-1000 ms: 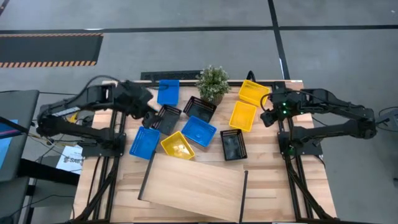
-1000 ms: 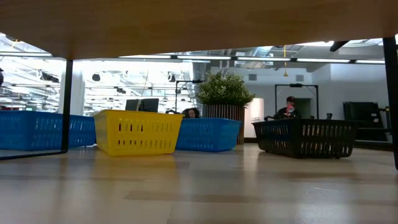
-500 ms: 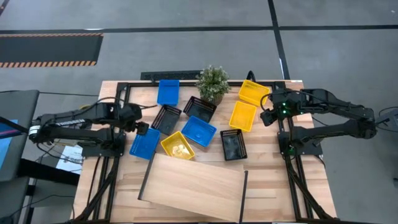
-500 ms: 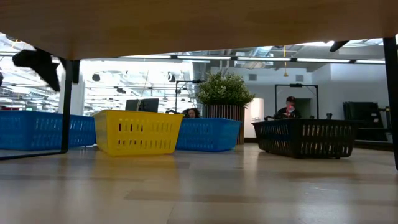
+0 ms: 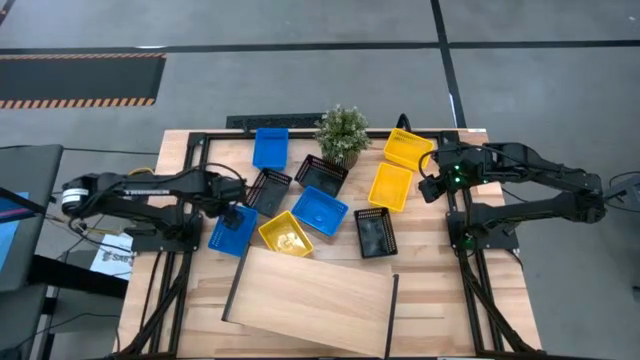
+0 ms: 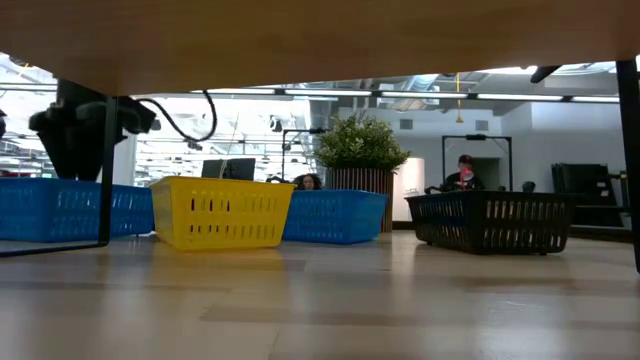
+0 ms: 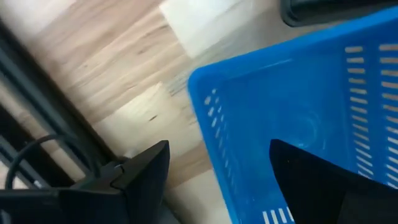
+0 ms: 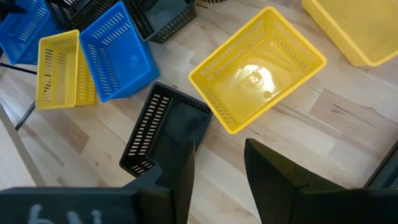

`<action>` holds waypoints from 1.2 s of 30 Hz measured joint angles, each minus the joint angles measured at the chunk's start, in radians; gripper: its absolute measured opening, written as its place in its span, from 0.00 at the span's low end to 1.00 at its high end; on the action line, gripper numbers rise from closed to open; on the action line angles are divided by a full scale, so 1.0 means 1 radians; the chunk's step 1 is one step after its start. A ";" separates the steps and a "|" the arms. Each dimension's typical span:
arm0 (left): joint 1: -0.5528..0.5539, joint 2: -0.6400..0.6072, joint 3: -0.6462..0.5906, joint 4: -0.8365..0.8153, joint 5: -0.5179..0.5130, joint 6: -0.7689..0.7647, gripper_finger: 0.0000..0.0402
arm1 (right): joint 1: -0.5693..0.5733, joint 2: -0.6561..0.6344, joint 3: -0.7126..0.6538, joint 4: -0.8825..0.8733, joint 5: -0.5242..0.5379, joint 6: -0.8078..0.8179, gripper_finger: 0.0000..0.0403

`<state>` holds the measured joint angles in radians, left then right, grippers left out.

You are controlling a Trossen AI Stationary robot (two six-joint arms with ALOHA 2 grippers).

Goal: Stack baskets on shelf by color
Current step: Put the bottom left blue bin on the shelf

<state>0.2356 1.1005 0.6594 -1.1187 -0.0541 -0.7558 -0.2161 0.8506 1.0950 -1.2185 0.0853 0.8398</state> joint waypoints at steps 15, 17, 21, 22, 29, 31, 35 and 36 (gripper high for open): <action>0.000 0.185 0.000 0.038 0.031 0.137 0.08 | 0.000 0.000 0.000 0.000 0.000 -0.010 0.39; 0.000 0.185 0.000 0.037 0.032 0.134 0.03 | 0.000 0.000 0.000 0.000 0.000 -0.010 0.39; 0.000 0.186 0.001 0.029 0.035 0.117 0.01 | 0.000 0.000 0.000 0.000 0.000 -0.010 0.39; 0.000 0.186 0.003 0.019 0.039 0.106 0.01 | 0.000 0.000 0.000 0.000 0.000 -0.010 0.39; 0.000 0.187 0.104 -0.122 -0.029 0.069 0.00 | 0.000 0.000 0.000 0.000 0.003 -0.010 0.39; 0.002 0.187 0.147 -0.178 -0.072 0.057 0.00 | 0.000 0.000 0.000 0.000 0.005 -0.011 0.38; 0.021 0.187 0.239 -0.293 -0.137 0.027 0.00 | 0.000 0.000 0.000 0.000 0.008 -0.030 0.38; 0.028 0.187 0.264 -0.321 -0.156 0.022 0.00 | 0.000 0.000 0.000 0.001 0.008 -0.033 0.38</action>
<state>0.2637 1.2873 0.9233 -1.4395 -0.2104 -0.7341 -0.2165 0.8509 1.0946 -1.2178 0.0937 0.8066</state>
